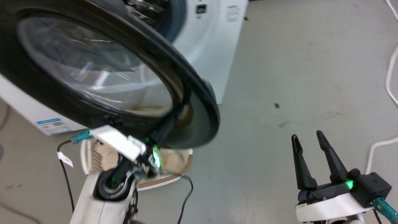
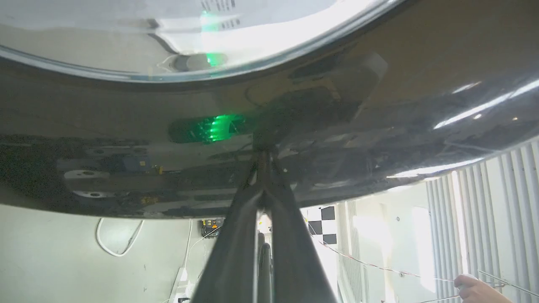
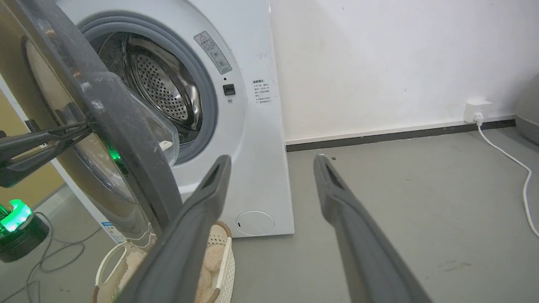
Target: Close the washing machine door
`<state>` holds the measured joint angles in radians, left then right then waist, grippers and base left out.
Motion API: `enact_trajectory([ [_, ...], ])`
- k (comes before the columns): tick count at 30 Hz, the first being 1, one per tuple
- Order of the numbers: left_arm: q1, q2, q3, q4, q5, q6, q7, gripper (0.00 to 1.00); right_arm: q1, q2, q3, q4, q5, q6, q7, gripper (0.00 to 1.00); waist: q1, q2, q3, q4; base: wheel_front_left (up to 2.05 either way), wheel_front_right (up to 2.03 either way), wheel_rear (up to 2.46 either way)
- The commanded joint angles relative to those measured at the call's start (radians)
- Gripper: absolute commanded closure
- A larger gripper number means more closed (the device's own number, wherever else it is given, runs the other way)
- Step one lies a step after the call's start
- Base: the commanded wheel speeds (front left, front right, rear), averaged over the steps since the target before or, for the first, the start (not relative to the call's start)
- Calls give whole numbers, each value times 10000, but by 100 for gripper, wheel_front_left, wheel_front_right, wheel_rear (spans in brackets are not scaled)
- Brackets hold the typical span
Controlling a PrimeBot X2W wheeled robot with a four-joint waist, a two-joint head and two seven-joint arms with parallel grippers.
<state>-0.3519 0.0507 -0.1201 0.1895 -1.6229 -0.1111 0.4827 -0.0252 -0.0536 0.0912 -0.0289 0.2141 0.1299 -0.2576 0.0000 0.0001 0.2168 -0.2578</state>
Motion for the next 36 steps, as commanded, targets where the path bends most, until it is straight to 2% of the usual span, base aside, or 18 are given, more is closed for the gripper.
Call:
enact_trajectory([
  [1, -337, -4, -41, 153, 72, -97, -240, 100, -177, 32, 19, -68, 61, 8, -42, 0, 0, -1, 272, -386, 0, 0, 0],
  [6, -1323, -4, -160, 1055, 111, -153, -1451, 100, -233, 33, 91, -50, 193, 8, -42, 0, 0, -1, 342, -715, 0, 0, 0],
  [11, -1907, -4, -476, 1700, 67, -185, -2136, 100, -198, 33, 78, -22, 260, 8, -42, 0, 0, -1, 279, -716, 0, 0, 0],
  [18, -1560, 29, -805, 1564, 68, -193, -2104, 100, -141, 33, -11, 20, 253, 8, -42, 0, 0, -1, -65, -230, 0, 0, 0],
  [23, -419, 483, -1300, 808, 533, -194, -1643, 100, -39, 33, -46, 74, 157, 8, -42, 0, 0, -1, -527, 289, 0, 0, 0],
  [26, 309, 1254, -1949, 226, 1609, -194, -1611, 100, 49, 33, -102, 96, 80, 8, -42, 0, 0, -1, -812, 643, 0, 0, 0],
  [27, 715, 1865, -2397, -61, 2594, -194, -1959, 100, 110, 33, -159, 106, 36, 8, -42, 0, 0, -1, -999, 897, 0, 0, 0],
  [31, 1153, 3121, -3096, -174, 5091, -195, -3625, 100, 257, 33, -244, 133, -57, 8, -42, 0, 0, -1, -1355, 1417, 0, 0, 0],
  [34, 1344, 3480, -2991, 91, 6369, -184, -5271, 100, 387, 33, -269, 161, -119, 8, -42, 0, 0, -1, -1596, 1788, 0, 0, 0],
  [36, 1426, 3584, -2703, 199, 7205, 10, -6629, 100, 476, 33, -261, 180, -138, 8, -42, 0, 0, -1, -1758, 2009, 0, 0, 0],
])
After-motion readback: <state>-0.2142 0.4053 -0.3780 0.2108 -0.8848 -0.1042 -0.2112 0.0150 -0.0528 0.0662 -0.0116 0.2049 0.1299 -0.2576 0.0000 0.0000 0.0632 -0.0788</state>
